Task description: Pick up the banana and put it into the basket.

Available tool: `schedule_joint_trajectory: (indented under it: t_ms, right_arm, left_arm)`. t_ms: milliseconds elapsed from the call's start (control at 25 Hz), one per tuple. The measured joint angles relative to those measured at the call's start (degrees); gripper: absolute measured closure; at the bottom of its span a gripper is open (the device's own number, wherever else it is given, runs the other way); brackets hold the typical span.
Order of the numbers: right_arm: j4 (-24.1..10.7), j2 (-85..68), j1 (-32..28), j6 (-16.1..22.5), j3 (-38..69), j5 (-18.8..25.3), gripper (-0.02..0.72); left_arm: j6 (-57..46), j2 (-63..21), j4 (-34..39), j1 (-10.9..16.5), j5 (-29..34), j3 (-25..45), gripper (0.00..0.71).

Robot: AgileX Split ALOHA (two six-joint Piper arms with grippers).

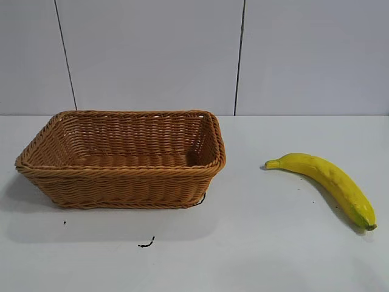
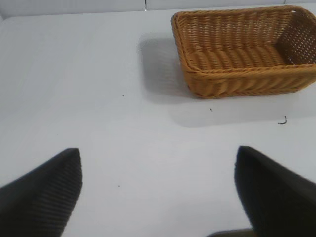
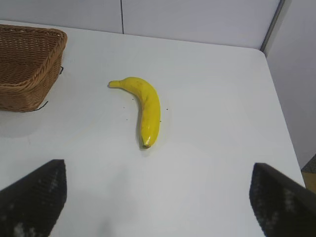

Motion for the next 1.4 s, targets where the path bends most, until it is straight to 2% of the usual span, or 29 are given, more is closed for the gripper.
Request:
schedule_joint_trajectory:
  t_ms: [400,720,1160,1400]
  right_arm:
    - [-0.39,3.87,0.0,0.6,-1.49,0.47,0.013]
    - [-0.57,29.72,0.0,0.65,-10.44,0.37,0.013]
    - [-0.59,67.48,0.0,0.84,-28.27,0.08,0.013]
    - [-0.59,82.76,0.0,-2.22,-37.12,0.12,0.013]
  left_arm:
    - [0.0,0.0,0.0,0.0,0.0,0.0,0.075]
    - [0.0,0.0,0.0,0.0,0.0,0.0,0.075]
    - [0.0,0.0,0.0,0.0,0.0,0.0,0.075]
    - [0.0,0.0,0.0,0.0,0.0,0.0,0.075]
